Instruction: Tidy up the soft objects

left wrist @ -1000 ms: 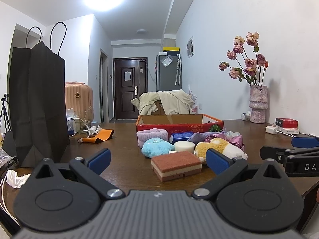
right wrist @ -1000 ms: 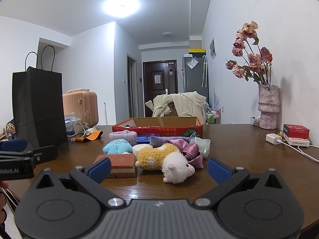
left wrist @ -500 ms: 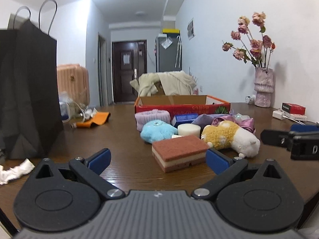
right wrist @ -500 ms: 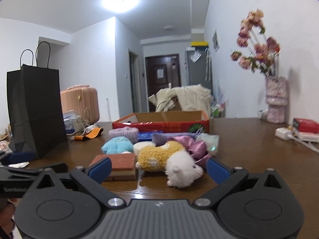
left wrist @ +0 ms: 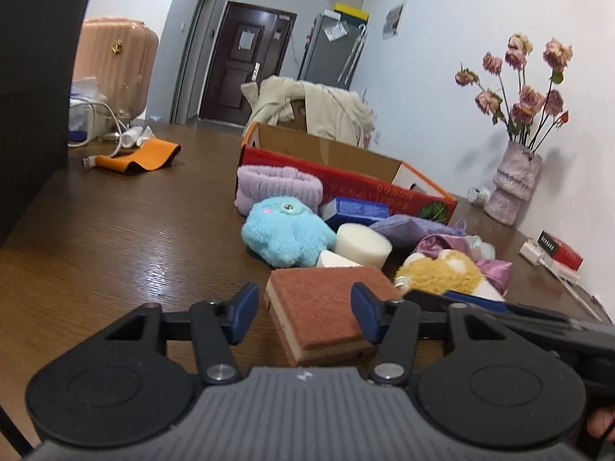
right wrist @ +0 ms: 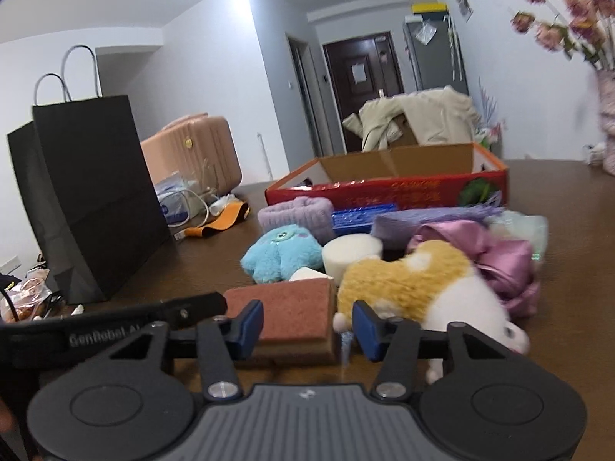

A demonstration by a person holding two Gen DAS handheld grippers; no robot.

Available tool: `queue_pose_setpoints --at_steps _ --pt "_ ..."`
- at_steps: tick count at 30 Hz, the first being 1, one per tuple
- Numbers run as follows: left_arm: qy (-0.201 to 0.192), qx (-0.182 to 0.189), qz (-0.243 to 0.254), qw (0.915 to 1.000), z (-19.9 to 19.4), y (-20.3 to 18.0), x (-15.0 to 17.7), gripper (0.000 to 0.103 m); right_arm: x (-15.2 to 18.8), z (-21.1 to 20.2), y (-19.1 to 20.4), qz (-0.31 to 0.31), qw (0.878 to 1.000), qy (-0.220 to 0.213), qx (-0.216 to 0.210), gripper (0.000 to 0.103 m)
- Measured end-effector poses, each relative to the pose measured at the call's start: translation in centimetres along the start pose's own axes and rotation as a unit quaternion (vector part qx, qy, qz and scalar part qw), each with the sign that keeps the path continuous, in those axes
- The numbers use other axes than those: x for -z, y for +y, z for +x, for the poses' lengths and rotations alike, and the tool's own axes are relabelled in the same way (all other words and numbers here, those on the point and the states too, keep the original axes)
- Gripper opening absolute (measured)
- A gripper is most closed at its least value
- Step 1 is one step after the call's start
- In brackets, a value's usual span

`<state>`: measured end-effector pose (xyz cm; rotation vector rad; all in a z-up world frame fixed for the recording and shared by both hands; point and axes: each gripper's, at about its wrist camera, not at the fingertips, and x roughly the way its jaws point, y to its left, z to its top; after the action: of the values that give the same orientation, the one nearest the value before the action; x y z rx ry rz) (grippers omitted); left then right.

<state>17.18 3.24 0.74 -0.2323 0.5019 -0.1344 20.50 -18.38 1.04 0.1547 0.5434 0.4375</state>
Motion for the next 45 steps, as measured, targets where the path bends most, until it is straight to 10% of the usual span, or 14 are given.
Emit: queue_pose_setpoints --at_steps 11,22,34,42,45 --pt "0.055 0.056 -0.058 0.9952 1.9 2.2 -0.5 0.037 -0.5 3.1 -1.0 0.063 0.997 0.045 -0.021 0.031" --pt "-0.013 0.087 -0.068 0.9937 1.5 2.6 -8.9 0.036 -8.0 2.7 0.7 0.024 0.999 -0.02 -0.035 0.031" --pt "-0.015 0.052 -0.079 0.9954 19.5 2.5 -23.3 0.036 -24.1 19.3 -7.1 0.08 0.996 0.032 -0.034 0.031" --pt "0.094 -0.031 -0.073 0.9924 32.7 3.6 -25.4 0.032 -25.5 32.6 -12.0 0.132 0.984 0.12 0.009 0.031" --pt "0.077 -0.018 -0.054 0.9954 33.1 3.9 -25.5 0.034 -24.2 34.1 -11.9 0.121 0.983 0.137 0.013 0.031"
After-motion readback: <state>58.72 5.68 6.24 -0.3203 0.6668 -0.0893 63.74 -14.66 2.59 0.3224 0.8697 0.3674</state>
